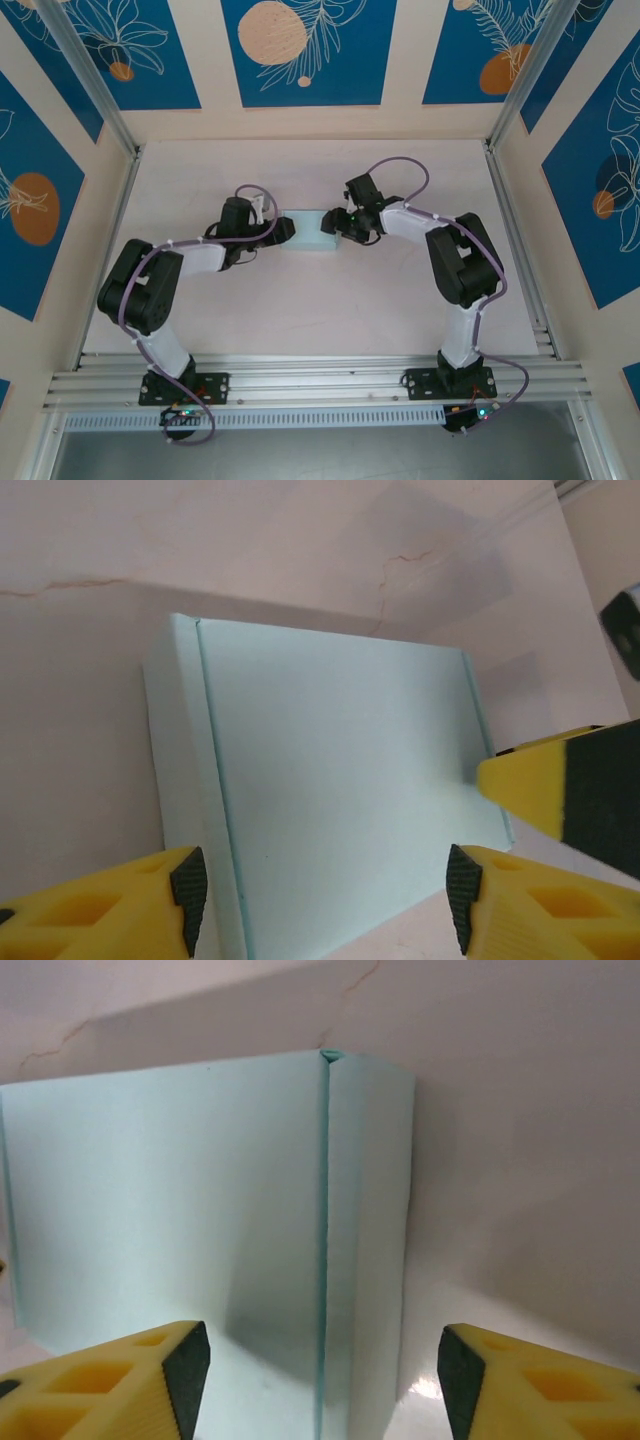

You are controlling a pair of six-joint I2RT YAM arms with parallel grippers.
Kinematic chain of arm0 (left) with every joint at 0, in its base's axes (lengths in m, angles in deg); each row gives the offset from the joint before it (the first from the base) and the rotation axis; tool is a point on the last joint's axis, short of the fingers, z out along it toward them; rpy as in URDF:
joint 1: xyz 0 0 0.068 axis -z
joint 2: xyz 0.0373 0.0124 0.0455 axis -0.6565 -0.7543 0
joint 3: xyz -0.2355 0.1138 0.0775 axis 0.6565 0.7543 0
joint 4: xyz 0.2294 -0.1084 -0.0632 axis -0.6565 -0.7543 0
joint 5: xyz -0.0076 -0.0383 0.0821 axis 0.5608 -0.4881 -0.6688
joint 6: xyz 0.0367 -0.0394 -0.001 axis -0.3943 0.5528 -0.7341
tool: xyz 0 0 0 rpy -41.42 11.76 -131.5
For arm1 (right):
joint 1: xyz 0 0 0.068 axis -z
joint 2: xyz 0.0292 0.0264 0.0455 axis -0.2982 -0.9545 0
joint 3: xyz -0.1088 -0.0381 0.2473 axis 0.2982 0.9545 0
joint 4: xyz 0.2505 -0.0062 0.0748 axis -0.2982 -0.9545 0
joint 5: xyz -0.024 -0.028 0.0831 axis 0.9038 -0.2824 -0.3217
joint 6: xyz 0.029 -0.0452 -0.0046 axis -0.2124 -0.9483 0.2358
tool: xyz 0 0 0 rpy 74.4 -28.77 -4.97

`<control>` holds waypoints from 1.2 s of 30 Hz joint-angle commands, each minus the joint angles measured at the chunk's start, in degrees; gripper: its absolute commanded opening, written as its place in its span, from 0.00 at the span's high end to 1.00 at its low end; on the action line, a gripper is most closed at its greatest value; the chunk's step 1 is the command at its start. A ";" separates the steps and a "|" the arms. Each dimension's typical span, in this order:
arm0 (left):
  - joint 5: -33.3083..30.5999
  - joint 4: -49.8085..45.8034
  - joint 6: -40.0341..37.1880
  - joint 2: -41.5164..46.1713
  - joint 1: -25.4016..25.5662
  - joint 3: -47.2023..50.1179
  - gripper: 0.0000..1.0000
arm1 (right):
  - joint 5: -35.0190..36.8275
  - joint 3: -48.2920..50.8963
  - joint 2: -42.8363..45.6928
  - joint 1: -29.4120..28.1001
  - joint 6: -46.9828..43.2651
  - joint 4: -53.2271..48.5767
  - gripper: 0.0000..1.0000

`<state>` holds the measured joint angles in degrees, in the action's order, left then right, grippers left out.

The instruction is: Fold the paper box

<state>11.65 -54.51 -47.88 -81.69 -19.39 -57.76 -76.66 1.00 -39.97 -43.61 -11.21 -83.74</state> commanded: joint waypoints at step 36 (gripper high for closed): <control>-38.92 -2.55 -35.93 51.31 -9.94 32.12 0.00 | 32.89 36.27 47.22 13.18 -23.65 16.93 0.00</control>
<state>-25.72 -63.73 -79.29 -30.87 -28.06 -27.55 -46.59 34.53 7.39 -30.70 -29.49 -76.94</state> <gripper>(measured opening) 0.997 0.996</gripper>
